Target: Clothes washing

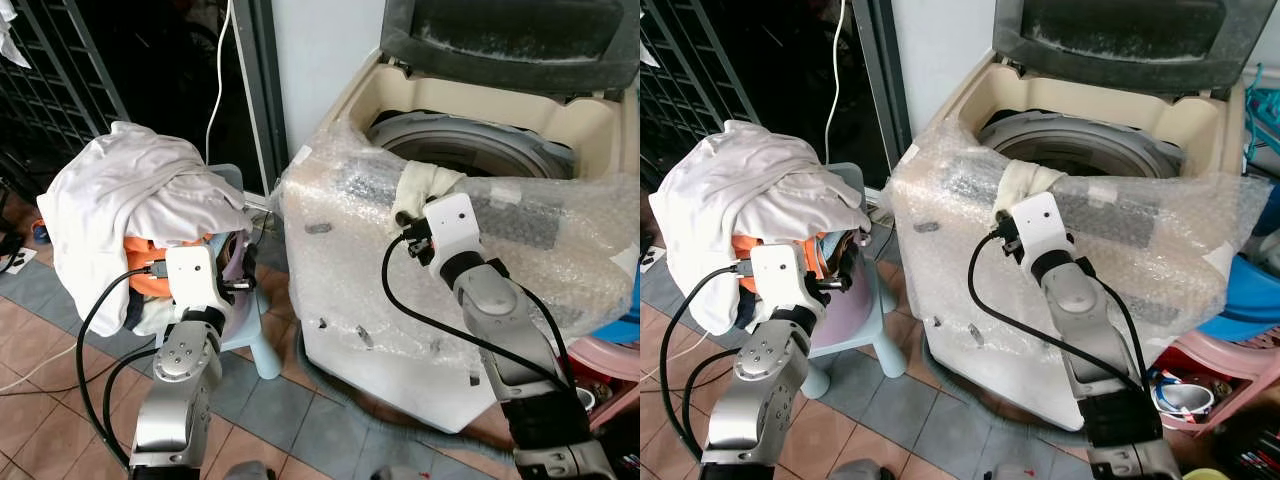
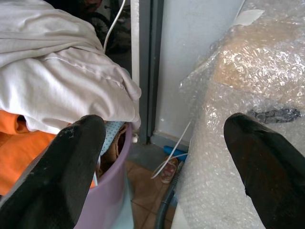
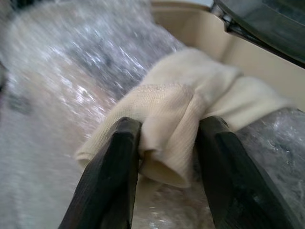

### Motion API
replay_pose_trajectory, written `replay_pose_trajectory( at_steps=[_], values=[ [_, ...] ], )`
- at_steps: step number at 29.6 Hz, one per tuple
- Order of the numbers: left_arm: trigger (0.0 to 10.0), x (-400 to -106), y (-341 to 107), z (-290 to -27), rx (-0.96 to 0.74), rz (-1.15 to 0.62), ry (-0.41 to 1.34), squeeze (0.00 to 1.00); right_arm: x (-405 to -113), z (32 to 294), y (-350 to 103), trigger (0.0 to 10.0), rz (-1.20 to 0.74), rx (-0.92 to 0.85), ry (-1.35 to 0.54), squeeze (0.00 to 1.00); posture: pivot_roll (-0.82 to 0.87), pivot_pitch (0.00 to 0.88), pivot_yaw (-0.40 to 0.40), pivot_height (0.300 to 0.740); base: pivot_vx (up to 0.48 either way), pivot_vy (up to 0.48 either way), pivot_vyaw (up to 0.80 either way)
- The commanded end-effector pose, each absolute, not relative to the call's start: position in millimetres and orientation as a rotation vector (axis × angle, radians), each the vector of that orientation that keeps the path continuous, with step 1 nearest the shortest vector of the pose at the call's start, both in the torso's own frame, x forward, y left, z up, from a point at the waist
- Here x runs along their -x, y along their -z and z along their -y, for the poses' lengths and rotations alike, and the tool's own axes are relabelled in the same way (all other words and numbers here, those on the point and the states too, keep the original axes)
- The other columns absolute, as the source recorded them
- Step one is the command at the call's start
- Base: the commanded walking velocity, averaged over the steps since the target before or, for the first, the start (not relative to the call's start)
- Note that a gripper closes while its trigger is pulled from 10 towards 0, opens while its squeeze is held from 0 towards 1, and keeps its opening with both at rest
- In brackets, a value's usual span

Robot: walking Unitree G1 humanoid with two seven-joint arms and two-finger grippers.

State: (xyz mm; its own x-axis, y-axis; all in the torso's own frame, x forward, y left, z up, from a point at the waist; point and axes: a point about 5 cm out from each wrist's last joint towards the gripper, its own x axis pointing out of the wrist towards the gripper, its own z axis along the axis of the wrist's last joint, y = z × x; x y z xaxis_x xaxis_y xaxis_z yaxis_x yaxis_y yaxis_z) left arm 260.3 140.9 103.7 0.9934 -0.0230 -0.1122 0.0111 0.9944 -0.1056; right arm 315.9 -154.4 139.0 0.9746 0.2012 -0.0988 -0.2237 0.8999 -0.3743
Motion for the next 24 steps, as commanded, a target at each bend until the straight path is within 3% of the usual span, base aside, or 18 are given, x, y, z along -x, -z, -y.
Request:
replay_pose_trajectory(
  at_steps=[1,8,13,14,15,16,17,24],
  values=[
    [10.0,-261,-104,-143,0.09,-0.118,0.007,0.0,-327,159,-147,0.0,-0.044,0.44,-0.171,0.0,-0.04,0.006,0.065,0.74,0.0,0.0,0.0],
    [10.0,-262,-105,-143,0.086,-0.114,0.0,0.0,-366,194,-207,0.0,0.149,0.464,0.08,0.0,-0.04,0.002,0.062,0.74,0.0,0.0,0.0],
    [10.0,-261,-105,-145,0.086,-0.11,-0.012,0.0,-371,209,-241,0.0,0.275,0.449,0.168,0.0,-0.04,0.002,0.062,0.74,0.0,0.0,0.0],
    [10.0,-261,-105,-145,0.086,-0.107,-0.014,0.0,-370,208,-243,8.4,0.294,0.458,0.153,0.0,-0.04,0.002,0.062,0.74,0.0,0.0,0.0],
    [10.0,-261,-106,-145,0.082,-0.105,-0.022,0.0,-369,207,-242,10.0,0.296,0.46,0.138,0.0,-0.03,0.004,0.057,0.74,0.0,0.0,0.0],
    [10.0,-262,-106,-146,0.074,-0.107,-0.035,0.0,-367,204,-239,10.0,0.296,0.446,0.109,0.0,-0.03,0.005,0.058,0.74,0.0,0.0,0.0],
    [10.0,-263,-107,-146,0.062,-0.106,-0.045,0.0,-362,199,-232,10.0,0.294,0.405,0.065,1.0,-0.03,0.009,0.061,0.74,0.0,0.0,0.0],
    [10.0,-272,-122,-149,0.059,-0.044,-0.031,0.0,-327,175,-197,10.0,0.259,0.275,-0.063,1.0,-0.03,0.011,0.061,0.74,0.0,0.128,0.0]
  ],
)
